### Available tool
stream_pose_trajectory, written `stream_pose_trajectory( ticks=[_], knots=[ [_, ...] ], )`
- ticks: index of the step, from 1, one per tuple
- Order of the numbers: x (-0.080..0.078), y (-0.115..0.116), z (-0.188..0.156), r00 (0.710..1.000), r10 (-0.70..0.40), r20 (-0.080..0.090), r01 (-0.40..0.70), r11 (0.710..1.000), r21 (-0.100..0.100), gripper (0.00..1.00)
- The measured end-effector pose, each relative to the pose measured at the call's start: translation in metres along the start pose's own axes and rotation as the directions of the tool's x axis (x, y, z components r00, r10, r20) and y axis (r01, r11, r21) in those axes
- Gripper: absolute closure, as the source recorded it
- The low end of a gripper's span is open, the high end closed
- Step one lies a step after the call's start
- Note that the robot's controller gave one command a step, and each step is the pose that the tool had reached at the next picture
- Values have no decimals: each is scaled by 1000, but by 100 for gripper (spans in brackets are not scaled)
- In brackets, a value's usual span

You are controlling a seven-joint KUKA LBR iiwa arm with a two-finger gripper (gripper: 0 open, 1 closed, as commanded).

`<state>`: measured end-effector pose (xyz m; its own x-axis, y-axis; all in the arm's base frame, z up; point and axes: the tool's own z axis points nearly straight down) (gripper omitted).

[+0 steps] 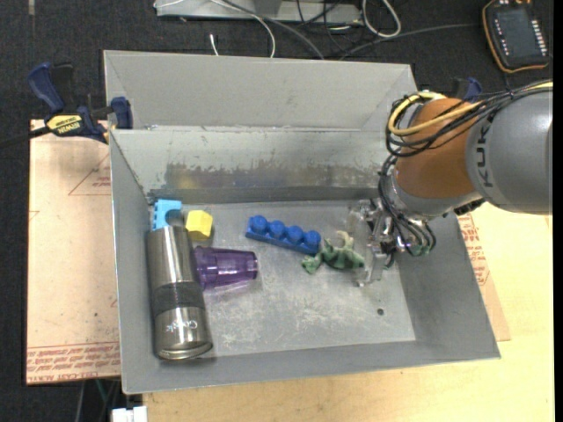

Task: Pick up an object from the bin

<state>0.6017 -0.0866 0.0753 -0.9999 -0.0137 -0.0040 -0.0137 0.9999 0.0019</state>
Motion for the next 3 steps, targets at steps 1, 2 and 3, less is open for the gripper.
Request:
stream_pose_trajectory(
  ticks=[1, 2, 3],
  knots=[
    [2, 8, 5, 994, 110, 8, -110, 994, -2, 0],
    [39, -4, 5, 1000, -12, 1, 12, 1000, -1, 100],
    [38, -4, 5, 1000, -12, 2, 12, 1000, 0, 100]
  ],
)
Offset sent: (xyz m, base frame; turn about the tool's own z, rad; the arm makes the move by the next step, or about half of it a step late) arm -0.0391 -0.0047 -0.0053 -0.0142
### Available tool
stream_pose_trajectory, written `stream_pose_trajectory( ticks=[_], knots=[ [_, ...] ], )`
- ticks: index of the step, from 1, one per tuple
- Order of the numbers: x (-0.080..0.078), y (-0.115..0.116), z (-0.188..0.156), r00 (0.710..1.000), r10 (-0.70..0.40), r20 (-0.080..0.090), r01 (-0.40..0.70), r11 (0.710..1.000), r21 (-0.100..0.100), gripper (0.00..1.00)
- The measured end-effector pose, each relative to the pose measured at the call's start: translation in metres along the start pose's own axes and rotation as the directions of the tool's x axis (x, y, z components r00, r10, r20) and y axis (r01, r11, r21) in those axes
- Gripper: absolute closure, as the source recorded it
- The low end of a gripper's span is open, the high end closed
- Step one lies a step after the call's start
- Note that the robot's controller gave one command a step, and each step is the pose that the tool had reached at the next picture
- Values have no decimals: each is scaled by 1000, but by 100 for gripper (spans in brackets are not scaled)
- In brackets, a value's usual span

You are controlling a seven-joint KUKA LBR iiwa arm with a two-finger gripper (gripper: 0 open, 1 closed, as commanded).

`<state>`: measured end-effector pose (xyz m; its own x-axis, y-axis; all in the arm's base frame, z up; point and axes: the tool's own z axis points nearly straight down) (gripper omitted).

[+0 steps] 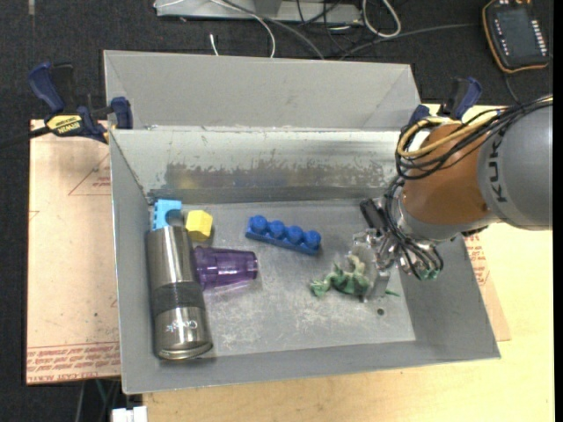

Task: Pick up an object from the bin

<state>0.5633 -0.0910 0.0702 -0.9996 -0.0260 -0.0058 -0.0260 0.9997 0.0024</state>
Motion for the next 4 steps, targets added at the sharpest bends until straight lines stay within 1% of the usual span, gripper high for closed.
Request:
stream_pose_trajectory(
  ticks=[1, 2, 3, 4],
  knots=[
    [4, 3, 0, 1000, 7, 3, -7, 1000, 1, 100],
    [-23, 52, 0, 923, -385, 6, 385, 923, 4, 100],
    [5, 38, 0, 1000, -2, 4, 2, 1000, 0, 100],
    [-19, 67, -87, 954, -298, 5, 298, 954, 0, 100]
  ],
)
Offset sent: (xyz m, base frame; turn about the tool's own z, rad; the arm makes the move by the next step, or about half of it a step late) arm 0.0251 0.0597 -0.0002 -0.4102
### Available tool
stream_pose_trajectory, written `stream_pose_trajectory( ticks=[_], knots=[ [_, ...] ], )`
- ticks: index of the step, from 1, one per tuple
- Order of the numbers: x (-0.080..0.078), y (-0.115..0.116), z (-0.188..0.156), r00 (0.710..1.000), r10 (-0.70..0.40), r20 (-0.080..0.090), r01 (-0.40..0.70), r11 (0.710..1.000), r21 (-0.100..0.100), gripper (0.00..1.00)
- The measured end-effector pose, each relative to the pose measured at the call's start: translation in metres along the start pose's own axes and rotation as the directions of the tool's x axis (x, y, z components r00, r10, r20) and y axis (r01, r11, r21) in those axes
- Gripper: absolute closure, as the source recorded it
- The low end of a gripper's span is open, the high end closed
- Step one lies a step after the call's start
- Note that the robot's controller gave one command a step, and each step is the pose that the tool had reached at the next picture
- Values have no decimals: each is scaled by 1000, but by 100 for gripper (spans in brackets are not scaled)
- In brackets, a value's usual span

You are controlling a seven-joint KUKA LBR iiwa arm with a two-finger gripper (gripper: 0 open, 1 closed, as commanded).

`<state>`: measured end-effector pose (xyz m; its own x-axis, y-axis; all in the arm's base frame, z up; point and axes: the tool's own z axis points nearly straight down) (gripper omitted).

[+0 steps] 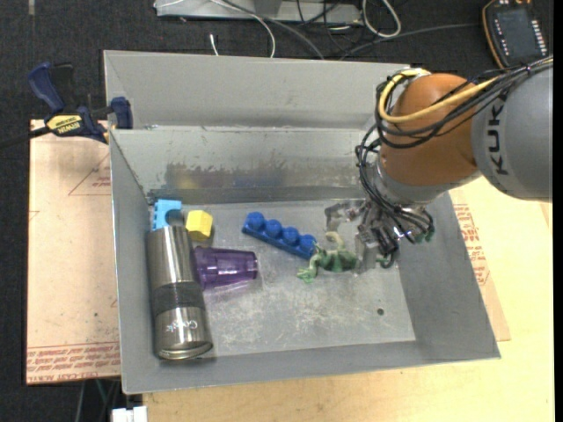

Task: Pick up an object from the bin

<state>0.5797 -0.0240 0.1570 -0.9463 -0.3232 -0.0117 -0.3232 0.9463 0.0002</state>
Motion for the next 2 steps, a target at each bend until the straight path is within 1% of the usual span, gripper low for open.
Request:
stream_pose_trajectory(
  ticks=[1, 2],
  knots=[
    [23, 7, 51, 977, 214, -3, -214, 977, 0, 100],
    [19, 9, -29, 965, 261, 0, -261, 965, 0, 100]
  ],
)
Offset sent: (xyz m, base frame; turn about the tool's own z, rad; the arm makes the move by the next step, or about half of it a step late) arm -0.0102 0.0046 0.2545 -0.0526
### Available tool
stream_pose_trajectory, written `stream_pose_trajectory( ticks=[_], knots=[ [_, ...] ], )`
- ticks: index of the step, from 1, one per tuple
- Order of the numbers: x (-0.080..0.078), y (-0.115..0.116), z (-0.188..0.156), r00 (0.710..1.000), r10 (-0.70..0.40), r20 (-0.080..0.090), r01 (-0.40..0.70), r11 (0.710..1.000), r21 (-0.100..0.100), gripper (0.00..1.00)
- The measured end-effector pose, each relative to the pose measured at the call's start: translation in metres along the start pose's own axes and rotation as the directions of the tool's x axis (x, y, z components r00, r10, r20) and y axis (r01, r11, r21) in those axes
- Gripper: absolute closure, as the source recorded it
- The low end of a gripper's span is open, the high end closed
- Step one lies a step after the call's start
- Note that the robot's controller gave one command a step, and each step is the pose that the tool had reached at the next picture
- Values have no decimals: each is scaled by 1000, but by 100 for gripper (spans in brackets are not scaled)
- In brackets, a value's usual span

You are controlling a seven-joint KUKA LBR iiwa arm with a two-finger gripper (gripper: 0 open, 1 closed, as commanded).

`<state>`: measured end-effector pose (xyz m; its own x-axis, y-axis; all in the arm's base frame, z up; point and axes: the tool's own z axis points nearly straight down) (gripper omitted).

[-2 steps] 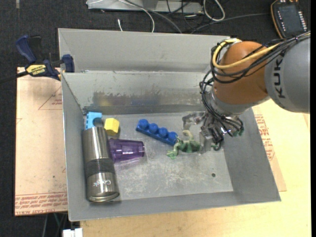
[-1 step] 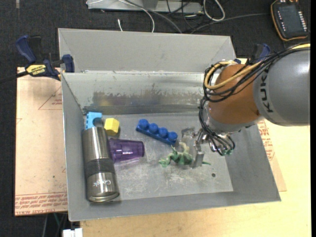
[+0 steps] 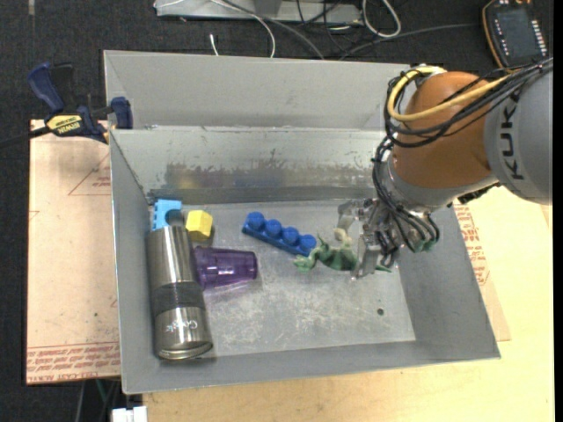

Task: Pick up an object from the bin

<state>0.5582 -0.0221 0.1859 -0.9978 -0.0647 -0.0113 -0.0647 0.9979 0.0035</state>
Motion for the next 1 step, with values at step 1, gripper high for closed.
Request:
stream_pose_trajectory(
  ticks=[1],
  knots=[
    [25, 22, 81, 997, -73, -2, 73, 997, -1, 100]
  ],
)
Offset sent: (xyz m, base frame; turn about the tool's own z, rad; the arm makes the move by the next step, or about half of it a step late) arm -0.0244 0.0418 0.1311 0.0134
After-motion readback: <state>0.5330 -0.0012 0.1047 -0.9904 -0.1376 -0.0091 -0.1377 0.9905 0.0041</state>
